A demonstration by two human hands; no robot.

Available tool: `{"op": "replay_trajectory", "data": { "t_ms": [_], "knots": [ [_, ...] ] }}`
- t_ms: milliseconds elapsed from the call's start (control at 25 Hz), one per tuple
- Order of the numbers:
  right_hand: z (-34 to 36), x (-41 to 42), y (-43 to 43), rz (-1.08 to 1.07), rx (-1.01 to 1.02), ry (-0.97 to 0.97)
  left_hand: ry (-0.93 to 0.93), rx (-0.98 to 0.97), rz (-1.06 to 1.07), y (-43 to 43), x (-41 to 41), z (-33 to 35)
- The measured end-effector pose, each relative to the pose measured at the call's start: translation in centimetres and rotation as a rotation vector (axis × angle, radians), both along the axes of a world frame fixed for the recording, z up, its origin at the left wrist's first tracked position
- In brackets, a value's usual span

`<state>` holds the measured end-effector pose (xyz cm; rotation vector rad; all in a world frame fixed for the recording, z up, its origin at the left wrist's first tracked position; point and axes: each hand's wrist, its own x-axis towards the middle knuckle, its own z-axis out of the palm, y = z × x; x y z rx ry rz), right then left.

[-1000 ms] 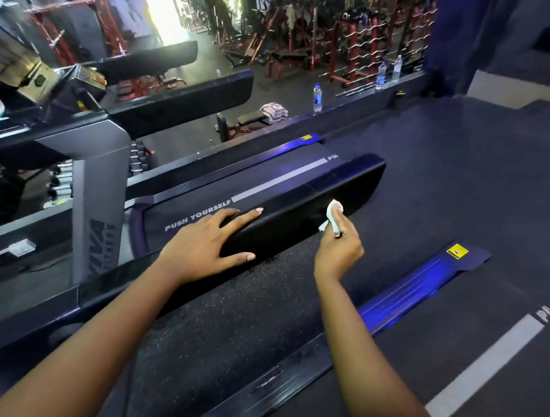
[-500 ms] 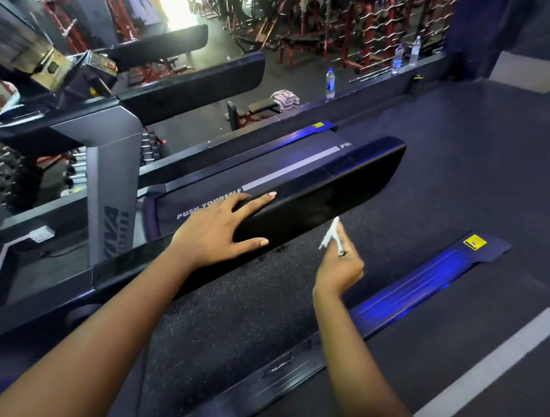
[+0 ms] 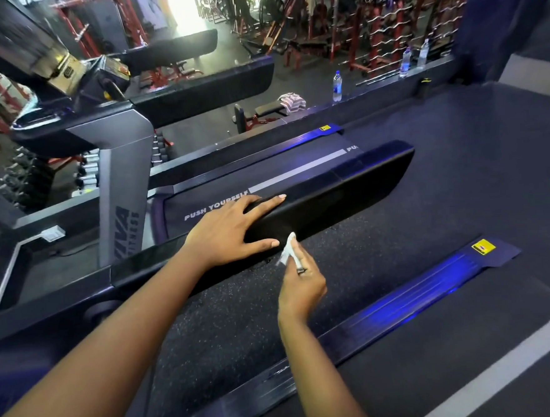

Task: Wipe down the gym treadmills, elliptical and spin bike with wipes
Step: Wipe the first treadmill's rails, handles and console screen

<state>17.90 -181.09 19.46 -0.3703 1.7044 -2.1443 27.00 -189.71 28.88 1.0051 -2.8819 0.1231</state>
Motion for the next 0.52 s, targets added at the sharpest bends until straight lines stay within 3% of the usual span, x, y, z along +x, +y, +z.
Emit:
{"op": "replay_trajectory", "data": {
  "t_ms": [200,400,520],
  "knots": [
    [3.1,-8.8,-1.9,-0.227,0.008,0.011,-0.023,0.009,0.007,0.1,-0.1,0.4],
    [4.2,-5.8,-2.8,-0.183,-0.033,0.203,-0.002,0.006,0.012,0.1,-0.1,0.3],
    [2.6,-1.1,-1.1,0.014,-0.06,0.34,0.028,0.021,0.01,0.1,0.0,0.3]
  ]
}}
